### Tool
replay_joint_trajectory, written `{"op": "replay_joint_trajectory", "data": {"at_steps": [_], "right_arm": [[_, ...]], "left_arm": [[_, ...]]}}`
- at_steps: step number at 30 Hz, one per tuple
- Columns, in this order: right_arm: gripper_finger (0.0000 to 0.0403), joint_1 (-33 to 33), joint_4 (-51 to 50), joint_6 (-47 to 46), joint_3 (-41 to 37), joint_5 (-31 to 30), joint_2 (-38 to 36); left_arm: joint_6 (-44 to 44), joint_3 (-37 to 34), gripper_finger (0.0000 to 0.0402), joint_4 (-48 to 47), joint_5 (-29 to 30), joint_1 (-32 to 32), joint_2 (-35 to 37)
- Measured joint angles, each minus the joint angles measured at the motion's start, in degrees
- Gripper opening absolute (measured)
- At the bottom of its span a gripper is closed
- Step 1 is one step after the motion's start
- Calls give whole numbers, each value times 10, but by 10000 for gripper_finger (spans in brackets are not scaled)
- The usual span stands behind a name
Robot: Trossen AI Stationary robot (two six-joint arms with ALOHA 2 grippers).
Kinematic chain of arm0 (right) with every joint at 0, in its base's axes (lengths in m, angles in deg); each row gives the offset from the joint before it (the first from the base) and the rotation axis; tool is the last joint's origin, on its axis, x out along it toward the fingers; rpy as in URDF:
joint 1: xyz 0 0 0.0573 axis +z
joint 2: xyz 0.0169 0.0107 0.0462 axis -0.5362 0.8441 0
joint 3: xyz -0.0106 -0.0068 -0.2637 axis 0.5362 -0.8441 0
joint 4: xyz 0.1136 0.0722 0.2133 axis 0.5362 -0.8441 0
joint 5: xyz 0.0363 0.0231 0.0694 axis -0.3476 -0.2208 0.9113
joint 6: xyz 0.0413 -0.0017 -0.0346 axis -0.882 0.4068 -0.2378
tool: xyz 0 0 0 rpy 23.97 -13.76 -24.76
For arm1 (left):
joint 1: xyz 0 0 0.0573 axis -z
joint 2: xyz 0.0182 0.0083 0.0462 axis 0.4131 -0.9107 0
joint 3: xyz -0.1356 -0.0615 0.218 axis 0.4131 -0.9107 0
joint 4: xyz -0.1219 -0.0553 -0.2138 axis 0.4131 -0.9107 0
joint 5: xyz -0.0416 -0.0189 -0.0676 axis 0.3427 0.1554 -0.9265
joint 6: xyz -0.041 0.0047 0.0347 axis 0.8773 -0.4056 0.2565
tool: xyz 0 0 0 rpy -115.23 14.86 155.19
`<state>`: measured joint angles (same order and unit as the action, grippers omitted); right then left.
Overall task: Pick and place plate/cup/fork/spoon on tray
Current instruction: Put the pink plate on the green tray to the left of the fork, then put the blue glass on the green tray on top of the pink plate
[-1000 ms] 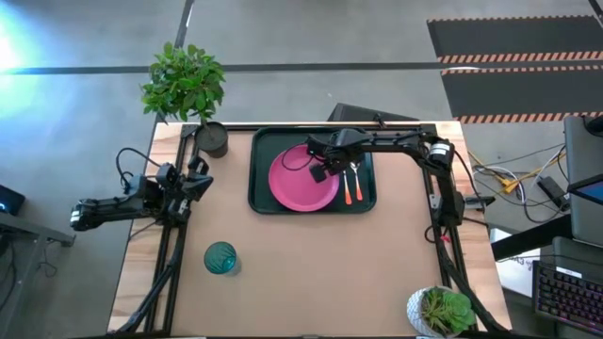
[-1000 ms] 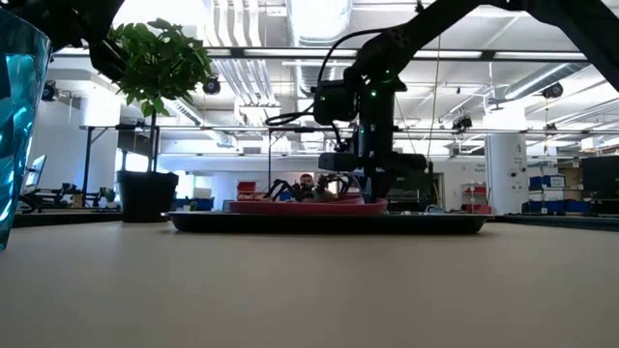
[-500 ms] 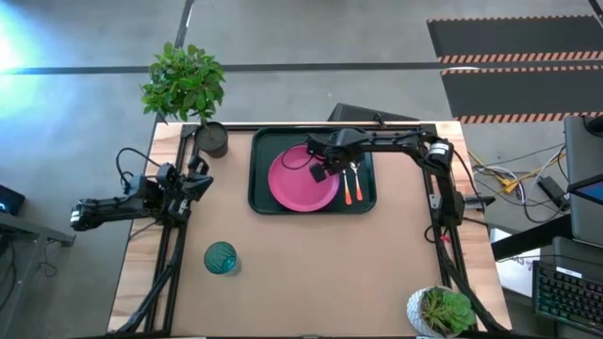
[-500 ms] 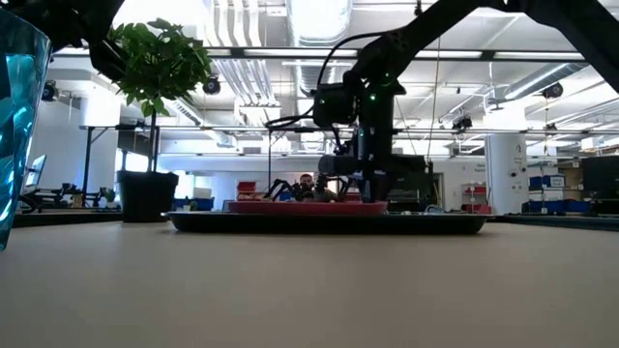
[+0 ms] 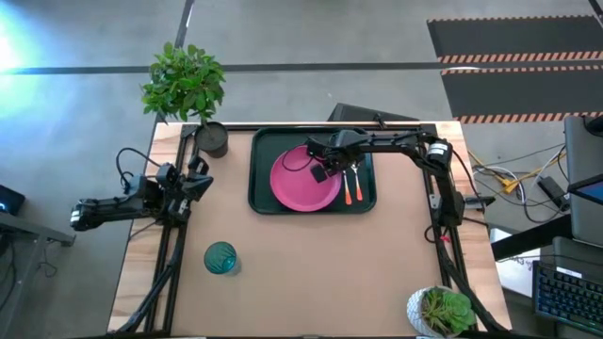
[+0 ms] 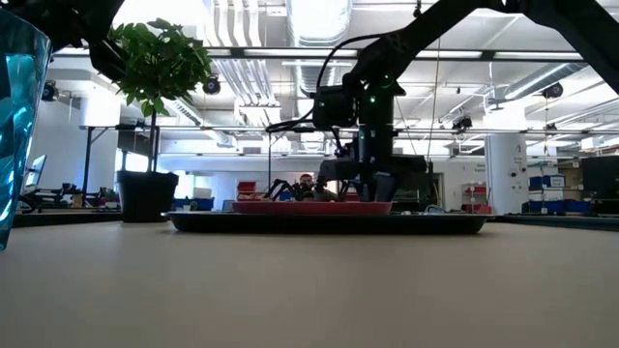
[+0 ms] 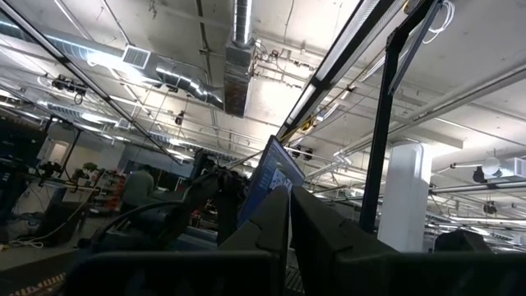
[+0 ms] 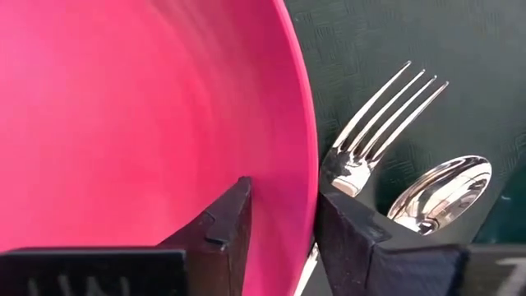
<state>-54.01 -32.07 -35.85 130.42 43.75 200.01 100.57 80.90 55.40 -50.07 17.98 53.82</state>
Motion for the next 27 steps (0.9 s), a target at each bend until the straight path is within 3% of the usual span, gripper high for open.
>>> {"op": "replay_joint_trajectory", "data": {"at_steps": [15, 18, 21, 23, 27], "right_arm": [[126, 13, 24, 33, 83, -37, -1], [126, 22, 24, 56, 125, -30, -1], [125, 33, 25, 76, 177, 0, -2], [125, 42, 25, 94, 213, 22, -2], [125, 60, 25, 136, 290, 50, -2]], "left_arm": [[-1, 1, 0, -29, 0, 0, 0], [-1, 15, 0, -132, -1, 0, 0], [-1, 63, 0, -320, -13, 0, -2], [0, 111, 0, -429, -24, 0, -12], [-23, 240, 0, -561, -54, 1, -51]]}}
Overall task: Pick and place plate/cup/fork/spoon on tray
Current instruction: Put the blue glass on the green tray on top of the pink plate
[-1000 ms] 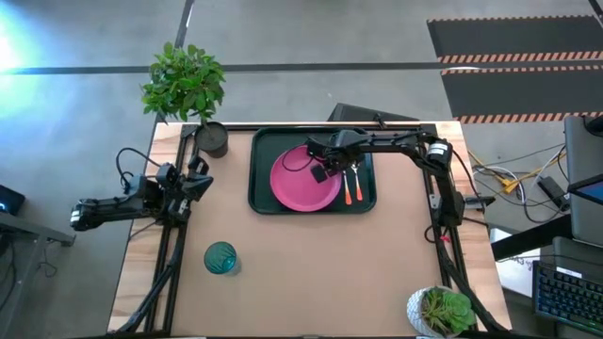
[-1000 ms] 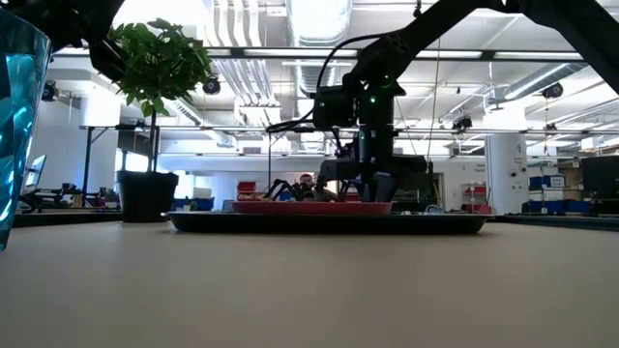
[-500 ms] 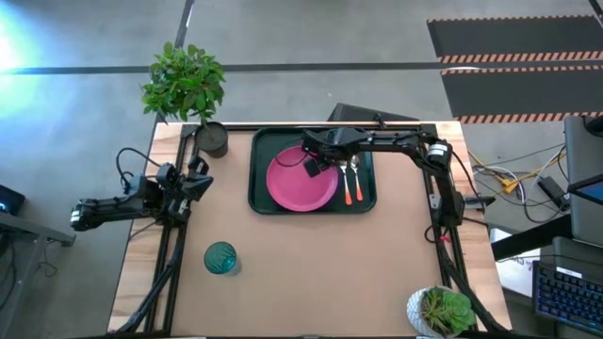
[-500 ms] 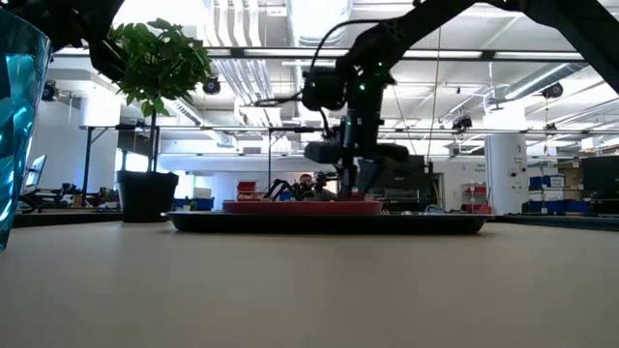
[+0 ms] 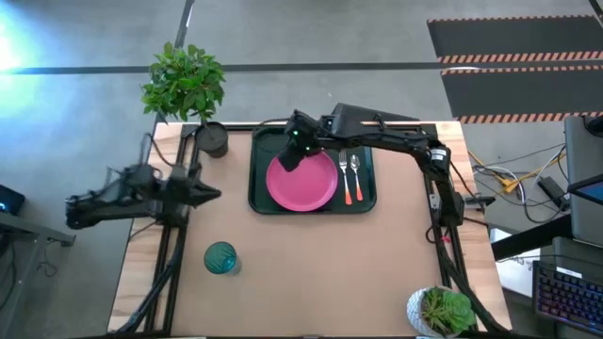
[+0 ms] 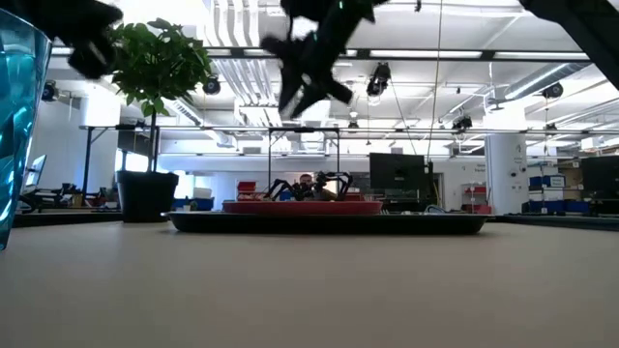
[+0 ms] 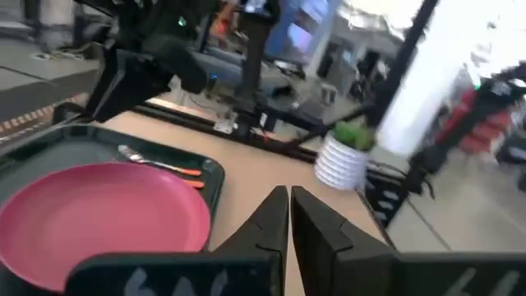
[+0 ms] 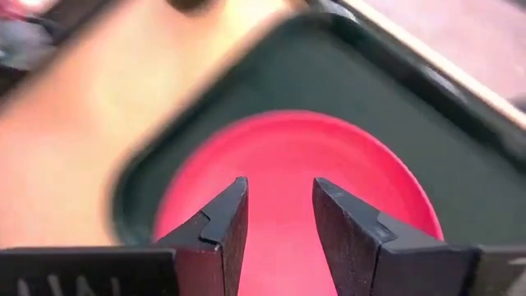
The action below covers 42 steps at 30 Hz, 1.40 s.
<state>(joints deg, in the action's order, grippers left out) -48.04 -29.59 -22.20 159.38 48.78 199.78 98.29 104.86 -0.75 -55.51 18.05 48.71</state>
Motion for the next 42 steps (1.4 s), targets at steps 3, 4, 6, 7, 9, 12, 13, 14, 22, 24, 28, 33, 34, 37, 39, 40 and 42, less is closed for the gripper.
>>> {"op": "replay_joint_trajectory", "data": {"at_steps": [3, 4, 6, 7, 9, 12, 13, 14, 22, 24, 28, 33, 34, 37, 39, 40, 42], "right_arm": [[125, 10, -1, 26, 52, 2, 0], [125, 13, -2, 34, 67, 1, 0], [125, 17, -2, 48, 95, 1, 0], [125, 19, -3, 54, 107, 1, 0], [125, 22, -10, 65, 132, 1, 0], [125, 27, -23, 80, 162, 3, 0], [125, 28, -29, 85, 171, 5, -2], [125, 28, -36, 89, 179, 5, -3], [125, 30, -65, 104, 187, 19, -46], [125, 30, -68, 113, 187, 19, -55], [125, 30, -83, 131, 186, 19, -69], [125, 30, -105, 142, 186, 20, -84], [125, 30, -112, 142, 186, 21, -85], [125, 30, -127, 149, 186, 20, -89], [125, 30, -132, 152, 186, 21, -90], [125, 30, -135, 154, 186, 21, -90], [125, 30, -138, 158, 186, 21, -90]], "left_arm": [[-33, 106, 2, -124, -4, 0, -54], [-39, 141, 6, -164, -5, 0, -78], [-41, 198, 21, -236, -6, 0, -125], [-41, 222, 31, -264, -14, 0, -150], [-43, 256, 57, -307, -45, 0, -198], [-43, 286, 99, -344, -97, 0, -259], [-41, 293, 112, -354, -116, 0, -278], [-39, 299, 122, -365, -138, 0, -297], [-39, 296, 145, -428, -246, 12, -406], [-39, 293, 145, -425, -239, 14, -431], [-38, 294, 145, -425, -225, 25, -480], [-20, 300, 145, -421, -208, 46, -537], [-10, 303, 145, -421, -207, 51, -548], [-3, 315, 145, -420, -193, 73, -571], [2, 328, 145, -419, -171, 91, -579], [6, 337, 145, -419, -160, 100, -583], [20, 357, 145, -419, -146, 117, -589]]}}
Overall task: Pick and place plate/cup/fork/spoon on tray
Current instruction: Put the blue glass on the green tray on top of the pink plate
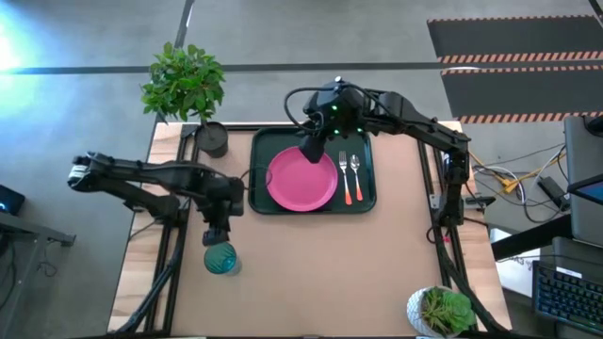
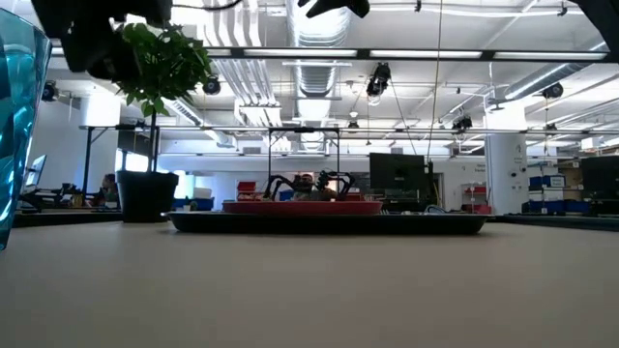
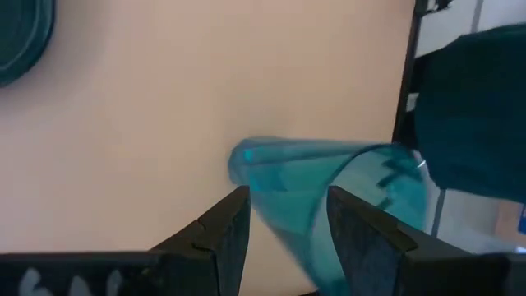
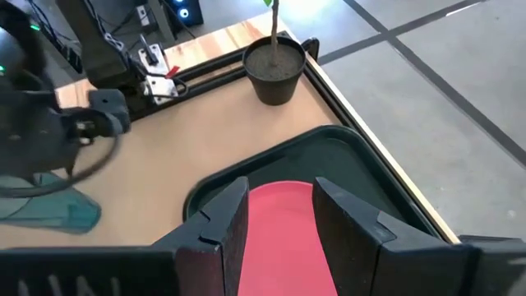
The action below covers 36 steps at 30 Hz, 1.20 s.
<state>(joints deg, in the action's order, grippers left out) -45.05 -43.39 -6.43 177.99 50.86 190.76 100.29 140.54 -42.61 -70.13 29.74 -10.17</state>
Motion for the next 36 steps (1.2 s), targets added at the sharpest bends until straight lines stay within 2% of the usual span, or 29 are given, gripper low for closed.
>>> {"op": "replay_joint_trajectory", "data": {"at_steps": [4, 12, 21, 33, 36], "right_arm": [[125, 0, -1, 4, 0, 0, 0], [125, 0, -1, 11, 0, 0, 0], [125, 0, -1, 12, 0, 26, 1], [125, 4, -1, 23, 0, 26, 1], [125, 4, 0, 28, 0, 26, 1]], "left_arm": [[59, 28, 145, -8, 15, 33, -5], [152, 24, 145, -23, 31, 85, 4], [154, 14, 145, -23, 50, 104, -33], [167, -29, 144, -22, 56, 104, -91], [163, -27, 122, -22, 53, 104, -102]]}}
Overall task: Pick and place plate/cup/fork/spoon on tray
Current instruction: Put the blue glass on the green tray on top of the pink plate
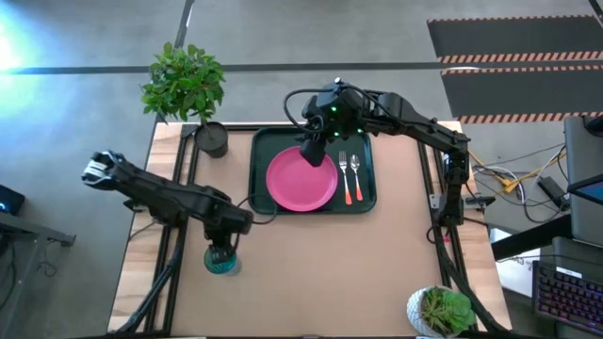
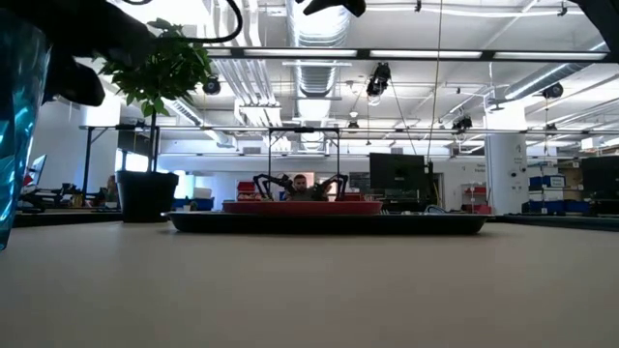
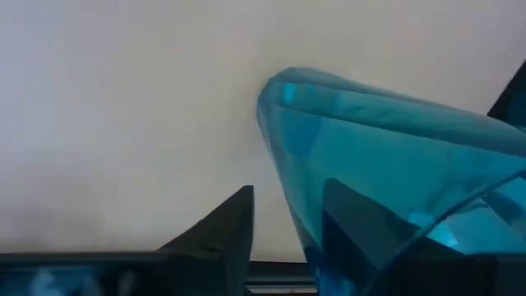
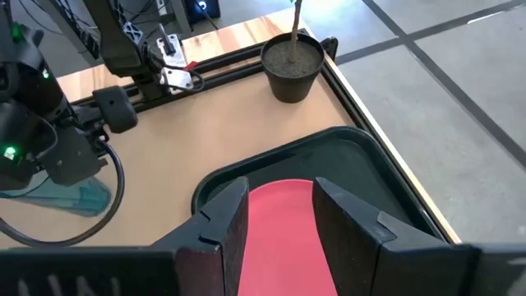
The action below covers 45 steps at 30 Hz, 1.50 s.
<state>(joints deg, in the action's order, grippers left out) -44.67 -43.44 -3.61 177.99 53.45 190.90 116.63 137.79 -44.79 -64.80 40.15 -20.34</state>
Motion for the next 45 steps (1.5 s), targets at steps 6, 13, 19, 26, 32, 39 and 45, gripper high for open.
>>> {"op": "replay_joint_trajectory", "data": {"at_steps": [6, 13, 19, 26, 32, 39, 45], "right_arm": [[125, 0, 0, 13, 0, 0, 0], [125, 0, 1, 28, 0, -1, 0], [125, 0, 1, 29, 0, -1, 0], [125, 0, -1, 29, 0, -1, 0], [125, 0, -3, 24, 0, -2, 0], [125, 0, -9, 19, 0, -2, -12], [125, 0, -23, 7, 0, -2, -24]], "left_arm": [[-23, 7, 11, 4, 13, 0, -11], [-27, 44, 2, 6, 130, 0, -9], [-34, 152, 1, -2, 332, -11, 16], [-134, 281, 1, -48, 466, -144, 41], [-263, 360, 0, -47, 399, -316, 25], [-344, 371, 0, -45, 301, -444, -50], [-400, 368, 0, -5, 307, -475, -134]]}}
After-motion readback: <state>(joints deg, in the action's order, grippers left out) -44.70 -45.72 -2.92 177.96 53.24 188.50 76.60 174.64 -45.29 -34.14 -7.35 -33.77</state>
